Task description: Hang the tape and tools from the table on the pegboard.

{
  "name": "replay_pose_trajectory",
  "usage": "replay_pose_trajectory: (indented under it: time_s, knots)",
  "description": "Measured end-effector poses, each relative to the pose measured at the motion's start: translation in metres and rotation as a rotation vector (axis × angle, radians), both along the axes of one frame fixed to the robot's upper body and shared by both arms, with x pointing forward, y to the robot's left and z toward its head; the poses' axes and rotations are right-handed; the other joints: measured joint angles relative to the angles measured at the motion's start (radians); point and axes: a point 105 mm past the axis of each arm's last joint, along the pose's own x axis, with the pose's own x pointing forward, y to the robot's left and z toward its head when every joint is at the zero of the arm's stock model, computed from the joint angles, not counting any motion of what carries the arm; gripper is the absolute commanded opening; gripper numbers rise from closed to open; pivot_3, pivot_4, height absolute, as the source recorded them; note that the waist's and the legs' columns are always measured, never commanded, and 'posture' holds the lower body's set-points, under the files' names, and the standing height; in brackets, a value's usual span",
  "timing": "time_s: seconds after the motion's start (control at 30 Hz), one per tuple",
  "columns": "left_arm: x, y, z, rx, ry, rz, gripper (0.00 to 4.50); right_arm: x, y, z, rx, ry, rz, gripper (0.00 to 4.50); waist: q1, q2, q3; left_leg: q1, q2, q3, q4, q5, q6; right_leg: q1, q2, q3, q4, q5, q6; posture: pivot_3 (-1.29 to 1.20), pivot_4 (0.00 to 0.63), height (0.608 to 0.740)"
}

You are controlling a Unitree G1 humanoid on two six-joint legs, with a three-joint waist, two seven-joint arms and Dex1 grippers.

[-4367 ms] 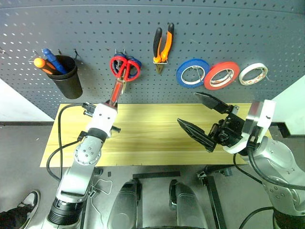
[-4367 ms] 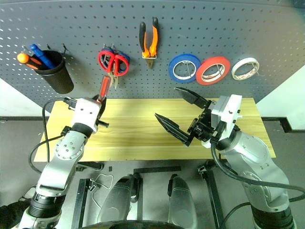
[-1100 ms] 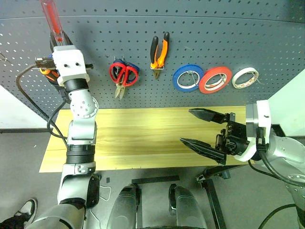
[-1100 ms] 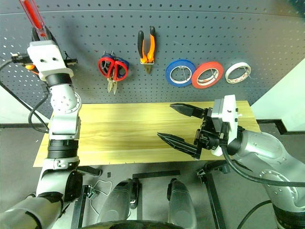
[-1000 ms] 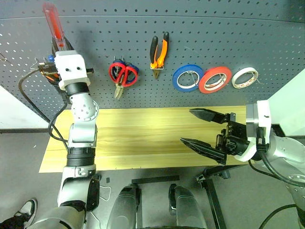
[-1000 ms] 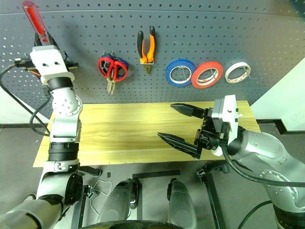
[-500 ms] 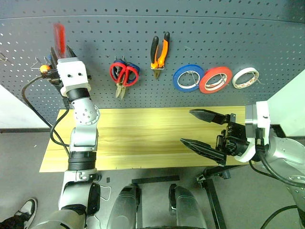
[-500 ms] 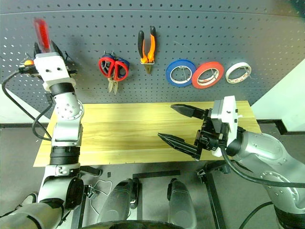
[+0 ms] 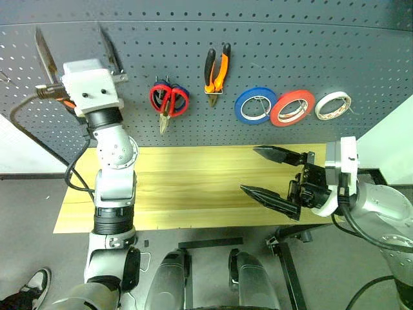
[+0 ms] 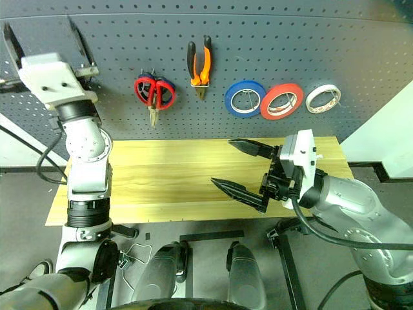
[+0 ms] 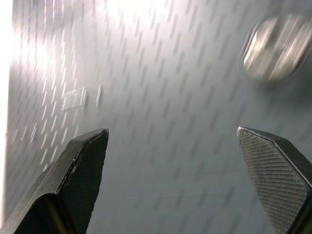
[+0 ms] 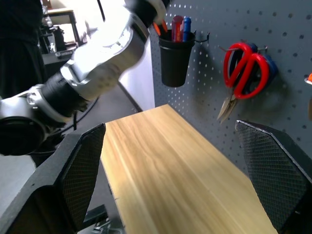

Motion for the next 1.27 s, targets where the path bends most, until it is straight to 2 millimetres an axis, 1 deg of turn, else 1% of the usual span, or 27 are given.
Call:
replay_pose_trajectory:
  time_s: [0.1, 0.13, 0.2, 0.23, 0.27, 0.3, 0.37, 0.43, 0.47, 0.5, 0.53, 0.57, 0.6, 0.63, 0.67, 0.7, 0.73, 0.77, 0.8, 0.9, 0.97, 1.03, 1.07, 1.1, 1.2, 1.27]
  knots:
    - [-0.022, -0.025, 0.019, 0.061, -0.089, -0.112, 4.41, 0.010, 0.002, 0.000, 0.018, -0.041, -0.011, 4.50, 0.002, 0.001, -0.009, 0.000, -0.004, 0.000, 0.000, 0.000, 0.000, 0.001, 0.000, 0.000, 0.000, 0.000, 0.001, 0.03, 0.077, 0.716]
    - [-0.025, -0.029, 0.020, 0.067, -0.098, -0.131, 4.41, 0.011, 0.002, 0.000, 0.021, -0.046, -0.013, 4.50, 0.002, 0.001, -0.012, 0.000, -0.004, 0.000, 0.000, 0.000, 0.000, 0.001, 0.000, 0.000, 0.000, 0.001, 0.001, 0.04, 0.067, 0.716]
    - [-0.028, -0.038, 0.021, 0.110, -0.095, -0.185, 4.41, 0.017, 0.003, -0.001, 0.043, -0.071, -0.022, 4.50, 0.003, 0.001, -0.031, 0.000, -0.005, 0.000, -0.001, 0.000, 0.000, 0.001, 0.000, 0.000, 0.000, 0.001, 0.003, 0.05, 0.037, 0.716]
    - [-0.027, -0.041, 0.019, 0.130, -0.077, -0.211, 4.41, 0.020, 0.003, -0.002, 0.054, -0.081, -0.034, 4.50, 0.004, 0.003, -0.044, 0.001, -0.005, 0.000, -0.001, 0.000, 0.000, 0.001, 0.000, 0.000, 0.000, 0.002, 0.003, 0.05, 0.030, 0.716]
    - [-0.024, -0.043, 0.013, 0.147, -0.040, -0.225, 4.41, 0.023, 0.001, -0.003, 0.062, -0.089, -0.048, 4.50, 0.005, 0.006, -0.054, 0.001, -0.005, 0.000, -0.001, 0.000, 0.000, 0.002, 0.000, 0.000, -0.001, 0.002, 0.003, 0.06, 0.010, 0.716]
    - [-0.018, -0.043, 0.003, 0.165, 0.017, -0.236, 4.41, 0.026, -0.002, -0.005, 0.063, -0.099, -0.071, 4.50, 0.006, 0.008, -0.066, 0.002, -0.006, 0.000, -0.002, 0.000, 0.000, 0.002, 0.000, 0.000, -0.001, 0.002, 0.004, 0.06, 0.010, 0.716]
    - [0.002, -0.040, -0.029, 0.176, 0.194, -0.258, 4.41, 0.034, -0.016, -0.014, 0.065, -0.106, -0.156, 4.50, 0.017, 0.010, -0.090, 0.005, -0.006, 0.001, -0.002, 0.000, 0.000, 0.006, 0.001, 0.000, -0.001, 0.002, 0.004, 0.05, 0.000, 0.716]
    - [0.016, -0.038, -0.054, 0.175, 0.320, -0.261, 4.41, 0.042, -0.027, -0.020, 0.073, -0.106, -0.242, 4.50, 0.025, 0.010, -0.101, 0.008, -0.005, 0.000, -0.002, 0.001, -0.001, 0.008, 0.002, 0.000, -0.002, 0.002, 0.002, 0.04, 0.000, 0.716]
    - [0.022, -0.036, -0.068, 0.170, 0.381, -0.258, 4.41, 0.046, -0.034, -0.022, 0.086, -0.109, -0.299, 4.50, 0.027, 0.012, -0.105, 0.012, -0.004, 0.000, -0.002, 0.000, -0.001, 0.015, 0.003, 0.000, -0.006, 0.003, 0.000, 0.04, 0.000, 0.716]
    - [0.028, -0.034, -0.081, 0.165, 0.439, -0.256, 4.41, 0.050, -0.040, -0.026, 0.096, -0.102, -0.346, 4.50, 0.027, 0.016, -0.108, 0.017, 0.000, -0.001, -0.003, 0.000, -0.002, 0.024, 0.007, -0.004, -0.018, 0.005, 0.000, 0.03, 0.000, 0.716]
    - [0.033, -0.032, -0.094, 0.165, 0.490, -0.255, 4.41, 0.053, -0.046, -0.031, 0.100, -0.099, -0.404, 4.50, 0.026, 0.026, -0.117, 0.016, 0.012, -0.001, -0.004, -0.002, -0.005, 0.033, 0.017, -0.008, -0.041, 0.017, -0.001, 0.02, 0.000, 0.716]
    - [0.043, -0.031, -0.112, 0.171, 0.568, -0.266, 4.41, 0.056, -0.054, -0.042, 0.103, -0.073, -0.480, 4.50, 0.024, 0.035, -0.130, 0.012, 0.024, -0.001, -0.010, -0.002, -0.005, 0.042, 0.026, -0.014, -0.070, 0.034, -0.003, 0.01, 0.000, 0.716]
    - [0.049, -0.031, -0.122, 0.177, 0.611, -0.273, 4.41, 0.056, -0.057, -0.050, 0.099, -0.046, -0.510, 4.50, 0.027, 0.036, -0.144, 0.002, 0.032, 0.001, -0.020, -0.002, -0.005, 0.039, 0.024, -0.020, -0.058, 0.040, -0.013, 0.01, 0.000, 0.716]
    - [0.055, -0.033, -0.138, 0.194, 0.671, -0.301, 4.41, 0.054, -0.061, -0.064, 0.098, 0.000, -0.553, 4.50, 0.031, 0.029, -0.154, 0.002, 0.033, 0.014, -0.021, -0.002, -0.004, 0.032, 0.020, -0.022, -0.013, 0.000, -0.019, 0.00, 0.000, 0.716]
    - [0.058, -0.034, -0.158, 0.197, 0.738, -0.336, 4.41, 0.051, -0.061, -0.080, 0.101, 0.055, -0.578, 4.50, 0.029, 0.020, -0.159, 0.018, 0.026, 0.027, -0.019, -0.002, -0.004, 0.025, 0.015, -0.009, 0.016, -0.031, -0.019, -0.01, 0.000, 0.716]
    - [0.061, -0.036, -0.175, 0.185, 0.803, -0.382, 4.41, 0.048, -0.062, -0.092, 0.099, 0.102, -0.598, 4.50, 0.029, 0.021, -0.162, 0.024, 0.021, 0.033, -0.018, -0.002, -0.005, 0.026, 0.012, -0.007, 0.022, -0.047, -0.015, -0.01, 0.000, 0.716]
    - [0.062, -0.040, -0.195, 0.195, 0.870, -0.439, 4.41, 0.046, -0.061, -0.106, 0.102, 0.159, -0.618, 4.50, 0.025, 0.025, -0.164, 0.030, 0.021, 0.039, -0.020, -0.002, -0.005, 0.028, 0.013, -0.007, 0.021, -0.048, -0.017, -0.01, 0.000, 0.716]
    - [0.062, -0.049, -0.216, 0.207, 0.949, -0.532, 4.41, 0.043, -0.057, -0.121, 0.113, 0.223, -0.632, 4.50, 0.022, 0.027, -0.166, 0.031, 0.023, 0.039, -0.021, -0.002, -0.005, 0.029, 0.015, -0.008, 0.020, -0.049, -0.020, -0.01, 0.000, 0.716]
    - [0.059, -0.055, -0.230, 0.210, 1.001, -0.594, 4.41, 0.040, -0.052, -0.130, 0.117, 0.264, -0.630, 4.50, 0.017, 0.028, -0.166, 0.032, 0.026, 0.039, -0.020, -0.003, -0.006, 0.029, 0.018, -0.007, 0.020, -0.047, -0.024, -0.01, 0.000, 0.716]
    - [0.044, -0.070, -0.267, 0.266, 1.158, -0.753, 4.41, 0.033, -0.041, -0.142, 0.151, 0.327, -0.624, 4.50, -0.006, 0.028, -0.167, 0.032, 0.026, 0.040, -0.019, -0.004, -0.007, 0.030, 0.019, -0.006, 0.020, -0.047, -0.024, -0.01, 0.000, 0.716]
    - [0.028, -0.073, -0.291, 0.359, 1.263, -0.820, 4.41, 0.025, -0.038, -0.152, 0.146, 0.365, -0.613, 4.50, -0.010, 0.027, -0.168, 0.032, 0.026, 0.041, -0.019, -0.004, -0.006, 0.031, 0.019, -0.006, 0.019, -0.047, -0.023, 0.00, 0.000, 0.716]
    - [0.016, -0.066, -0.311, 0.367, 1.368, -0.868, 4.41, 0.014, -0.034, -0.162, 0.133, 0.398, -0.582, 4.50, -0.010, 0.027, -0.168, 0.032, 0.027, 0.041, -0.018, -0.004, -0.006, 0.031, 0.019, -0.006, 0.020, -0.047, -0.024, 0.00, 0.000, 0.716]
    - [0.012, -0.064, -0.317, 0.361, 1.400, -0.886, 4.41, 0.010, -0.032, -0.165, 0.127, 0.410, -0.560, 4.50, -0.010, 0.027, -0.168, 0.032, 0.027, 0.040, -0.017, -0.004, -0.006, 0.031, 0.019, -0.006, 0.020, -0.047, -0.024, 0.01, 0.000, 0.716]
    - [0.011, -0.063, -0.319, 0.363, 1.411, -0.899, 4.41, 0.008, -0.030, -0.167, 0.122, 0.416, -0.540, 4.50, -0.009, 0.027, -0.168, 0.033, 0.027, 0.040, -0.016, -0.005, -0.006, 0.032, 0.019, -0.006, 0.020, -0.046, -0.024, 0.01, 0.000, 0.716]
    - [0.008, -0.064, -0.321, 0.381, 1.424, -0.946, 4.41, 0.003, -0.021, -0.168, 0.110, 0.420, -0.460, 4.50, -0.006, 0.029, -0.170, 0.036, 0.029, 0.039, -0.015, -0.007, -0.009, 0.032, 0.019, -0.008, 0.016, -0.046, -0.021, 0.02, 0.000, 0.716]
    - [0.007, -0.066, -0.321, 0.378, 1.432, -0.965, 4.41, 0.005, -0.018, -0.168, 0.107, 0.421, -0.431, 4.50, -0.005, 0.030, -0.172, 0.035, 0.030, 0.039, -0.016, -0.007, -0.009, 0.033, 0.019, -0.010, 0.013, -0.044, -0.021, 0.02, 0.000, 0.716]
